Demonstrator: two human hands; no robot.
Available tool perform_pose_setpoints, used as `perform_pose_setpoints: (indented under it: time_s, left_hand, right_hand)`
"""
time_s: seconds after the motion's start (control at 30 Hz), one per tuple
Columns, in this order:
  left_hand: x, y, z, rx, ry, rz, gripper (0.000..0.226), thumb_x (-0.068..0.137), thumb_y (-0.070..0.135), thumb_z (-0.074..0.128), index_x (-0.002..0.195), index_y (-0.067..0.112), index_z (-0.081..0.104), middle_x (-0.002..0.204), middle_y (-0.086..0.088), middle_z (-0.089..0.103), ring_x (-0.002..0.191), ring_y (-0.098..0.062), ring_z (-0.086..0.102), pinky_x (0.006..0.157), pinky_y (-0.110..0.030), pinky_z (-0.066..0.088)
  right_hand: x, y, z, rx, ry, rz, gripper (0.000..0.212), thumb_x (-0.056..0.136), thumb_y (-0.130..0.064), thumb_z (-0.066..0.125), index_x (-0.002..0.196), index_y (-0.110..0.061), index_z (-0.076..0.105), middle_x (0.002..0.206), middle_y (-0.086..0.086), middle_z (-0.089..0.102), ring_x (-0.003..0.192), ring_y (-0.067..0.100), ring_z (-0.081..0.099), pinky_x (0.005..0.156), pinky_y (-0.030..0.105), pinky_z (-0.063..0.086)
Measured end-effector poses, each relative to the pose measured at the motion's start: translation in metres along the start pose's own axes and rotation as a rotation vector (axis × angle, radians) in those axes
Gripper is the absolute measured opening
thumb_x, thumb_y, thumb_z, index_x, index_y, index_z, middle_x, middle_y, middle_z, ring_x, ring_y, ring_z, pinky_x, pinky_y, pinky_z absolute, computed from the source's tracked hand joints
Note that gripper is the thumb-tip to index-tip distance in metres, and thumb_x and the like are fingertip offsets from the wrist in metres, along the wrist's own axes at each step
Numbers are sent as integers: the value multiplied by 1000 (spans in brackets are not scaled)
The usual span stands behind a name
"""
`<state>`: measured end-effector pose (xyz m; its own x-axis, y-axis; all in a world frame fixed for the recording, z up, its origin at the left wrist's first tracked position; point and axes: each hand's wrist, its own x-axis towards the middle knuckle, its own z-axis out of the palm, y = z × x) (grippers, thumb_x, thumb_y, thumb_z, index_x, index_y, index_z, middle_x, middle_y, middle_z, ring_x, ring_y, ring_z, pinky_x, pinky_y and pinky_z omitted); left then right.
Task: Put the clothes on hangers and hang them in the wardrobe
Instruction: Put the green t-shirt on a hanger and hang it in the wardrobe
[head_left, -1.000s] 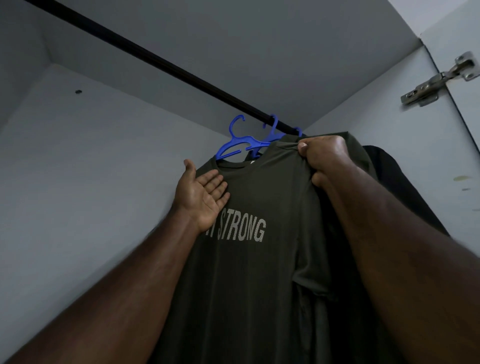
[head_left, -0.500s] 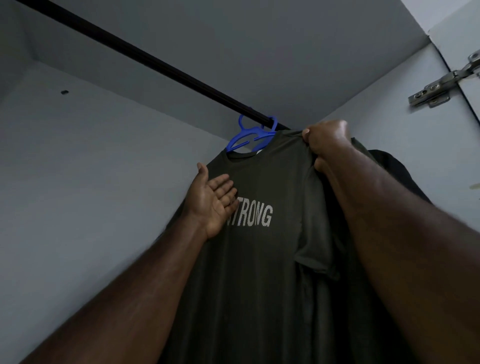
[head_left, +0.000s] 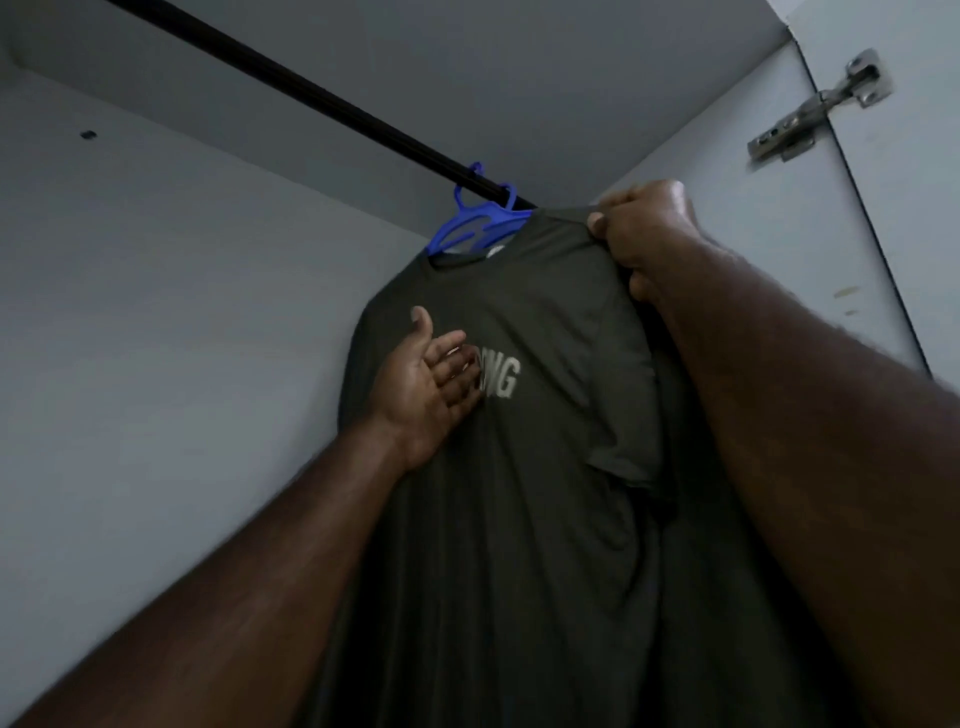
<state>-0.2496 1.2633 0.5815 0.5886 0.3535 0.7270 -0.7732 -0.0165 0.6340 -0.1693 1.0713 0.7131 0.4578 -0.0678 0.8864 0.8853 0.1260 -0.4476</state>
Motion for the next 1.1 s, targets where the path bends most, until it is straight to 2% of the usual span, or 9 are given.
perform_pose_setpoints:
  time_s: [0.1, 0.23, 0.33, 0.47, 0.53, 0.63, 0.87, 1.0, 1.1]
  left_hand:
    - [-27, -16, 12, 66, 15, 52, 63, 100, 61, 39, 140, 15, 55, 138, -2, 62, 123, -16, 60, 106, -36, 45]
    - [-61, -21, 20, 263, 89, 199, 29, 101, 42, 52, 111, 21, 69, 112, 5, 73, 105, -11, 68, 88, -27, 53]
    - [-84, -19, 22, 425, 78, 293, 30, 93, 42, 61, 103, 15, 70, 93, 0, 73, 80, -11, 66, 70, -25, 52]
    - [-106, -15, 31, 496, 17, 199, 42, 85, 48, 65, 102, 11, 72, 91, -1, 74, 78, -10, 68, 63, -22, 52]
    - [-117, -13, 34, 427, -15, 121, 38, 82, 46, 69, 98, 11, 73, 92, -9, 75, 80, -18, 70, 68, -31, 56]
    - [-130, -9, 37, 321, -50, 44, 36, 82, 45, 68, 96, 12, 70, 84, -8, 72, 64, -19, 64, 52, -27, 48]
    - [-150, 5, 42, 292, 40, -7, 18, 97, 32, 63, 86, 18, 66, 72, -2, 64, 52, -14, 56, 51, -23, 36]
    - [-154, 8, 48, 219, 41, -76, 14, 95, 34, 65, 87, 22, 64, 70, 4, 63, 52, -11, 53, 52, -22, 36]
    - [-156, 11, 48, 190, 46, -105, 13, 94, 34, 66, 88, 24, 62, 70, 4, 60, 52, -10, 52, 52, -22, 36]
  right_hand:
    - [-25, 0, -2, 65, -45, -19, 21, 90, -21, 71, 108, -10, 67, 98, 5, 69, 89, 20, 69, 78, 32, 60]
    - [-59, -3, -11, 152, -207, 118, 22, 84, -24, 78, 101, -15, 67, 98, 7, 73, 86, 25, 73, 75, 44, 63]
    - [-84, -6, -21, 208, -336, 175, 21, 84, -19, 76, 101, -17, 64, 104, 8, 73, 91, 26, 73, 77, 47, 62]
    - [-114, -17, -39, 301, -531, 216, 30, 89, -15, 70, 118, -7, 64, 111, 12, 72, 94, 27, 74, 80, 44, 62]
    - [-129, -23, -50, 227, -598, 210, 30, 91, -20, 70, 118, -7, 64, 107, 12, 73, 90, 25, 75, 75, 38, 62]
    - [-150, -26, -63, 21, -672, 183, 30, 86, -30, 77, 110, -17, 65, 103, 7, 73, 85, 21, 72, 66, 32, 59]
    - [-164, -31, -83, 245, -410, 229, 10, 85, -13, 74, 95, -9, 73, 74, 1, 69, 76, 17, 68, 70, 33, 61]
    - [-172, -22, -80, 261, -478, 406, 26, 92, -23, 67, 116, -13, 66, 112, 5, 69, 104, 23, 66, 86, 44, 58]
    - [-181, -13, -73, 285, -488, 496, 26, 96, -21, 65, 119, -8, 63, 121, 16, 66, 96, 20, 67, 70, 29, 58]
